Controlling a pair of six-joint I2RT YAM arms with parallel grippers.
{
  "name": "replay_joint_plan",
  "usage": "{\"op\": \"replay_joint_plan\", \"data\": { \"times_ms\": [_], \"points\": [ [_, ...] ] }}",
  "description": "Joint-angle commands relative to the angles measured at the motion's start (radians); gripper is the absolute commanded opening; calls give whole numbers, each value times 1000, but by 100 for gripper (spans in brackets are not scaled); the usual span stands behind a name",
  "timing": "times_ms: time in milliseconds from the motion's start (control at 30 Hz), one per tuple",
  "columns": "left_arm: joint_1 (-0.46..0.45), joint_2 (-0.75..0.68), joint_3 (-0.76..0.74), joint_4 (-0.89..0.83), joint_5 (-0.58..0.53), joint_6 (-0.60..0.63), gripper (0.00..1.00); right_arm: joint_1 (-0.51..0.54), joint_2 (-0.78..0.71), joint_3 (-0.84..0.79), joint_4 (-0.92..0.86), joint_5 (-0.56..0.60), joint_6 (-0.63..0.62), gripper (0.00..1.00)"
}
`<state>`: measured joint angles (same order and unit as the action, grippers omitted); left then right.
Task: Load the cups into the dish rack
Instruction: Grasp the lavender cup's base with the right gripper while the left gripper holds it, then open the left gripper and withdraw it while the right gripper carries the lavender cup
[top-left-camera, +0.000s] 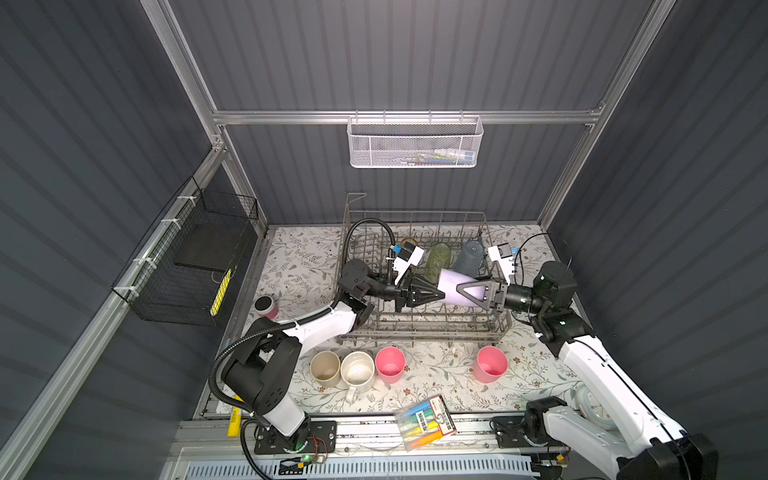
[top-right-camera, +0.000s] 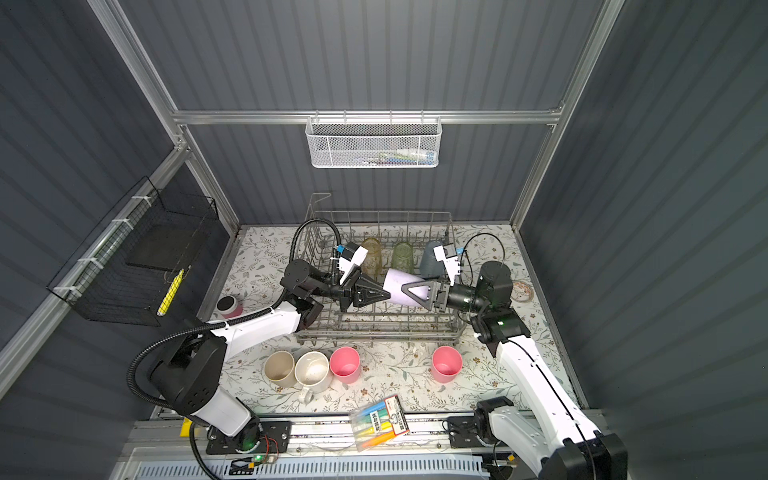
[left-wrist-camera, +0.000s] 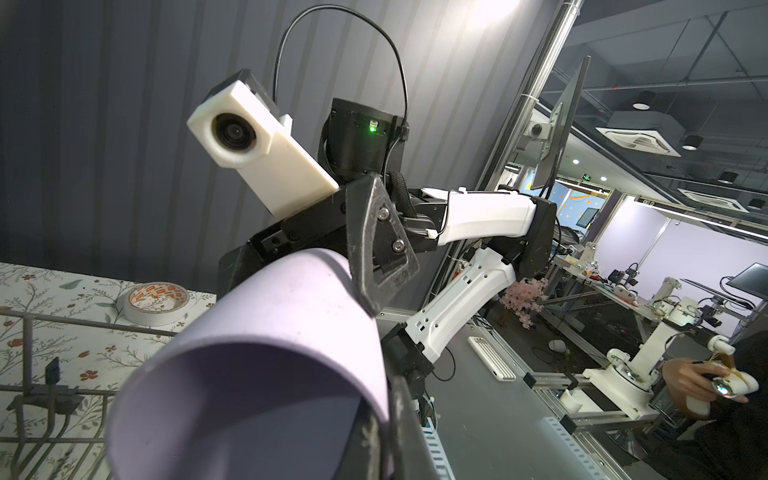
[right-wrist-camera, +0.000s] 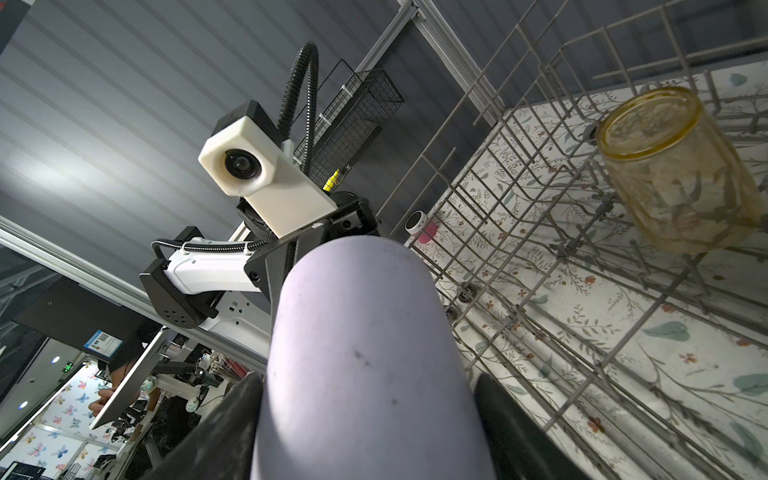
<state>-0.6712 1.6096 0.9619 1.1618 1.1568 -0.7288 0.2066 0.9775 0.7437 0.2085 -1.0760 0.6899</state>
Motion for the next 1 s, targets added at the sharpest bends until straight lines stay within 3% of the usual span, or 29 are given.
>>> {"op": "replay_joint_plan", "data": {
  "times_ms": [0, 67, 233, 500, 667, 800, 967],
  "points": [
    [7, -35, 10, -22, -26, 52, 0, 22, -4, 35, -4, -22, -12, 62],
    [7, -40, 8, -29, -27, 59, 0, 22, -14, 38, -9, 1, -10, 55],
    [8, -57, -7, -44, -31, 72, 17, 17, -41, 60, -43, 38, -17, 42],
    [17, -100, -28, -123, -43, 134, 36, -15, -63, 93, -130, 62, -46, 35],
    [21, -136, -46, -192, -63, 186, 40, -58, -69, 119, -218, 84, -76, 34],
    [25, -195, -59, -297, -91, 259, 40, -88, -61, 198, -438, 181, -189, 34],
    [25, -294, -72, -494, -134, 390, 40, -90, -31, 314, -704, 396, -321, 34]
  ]
}}
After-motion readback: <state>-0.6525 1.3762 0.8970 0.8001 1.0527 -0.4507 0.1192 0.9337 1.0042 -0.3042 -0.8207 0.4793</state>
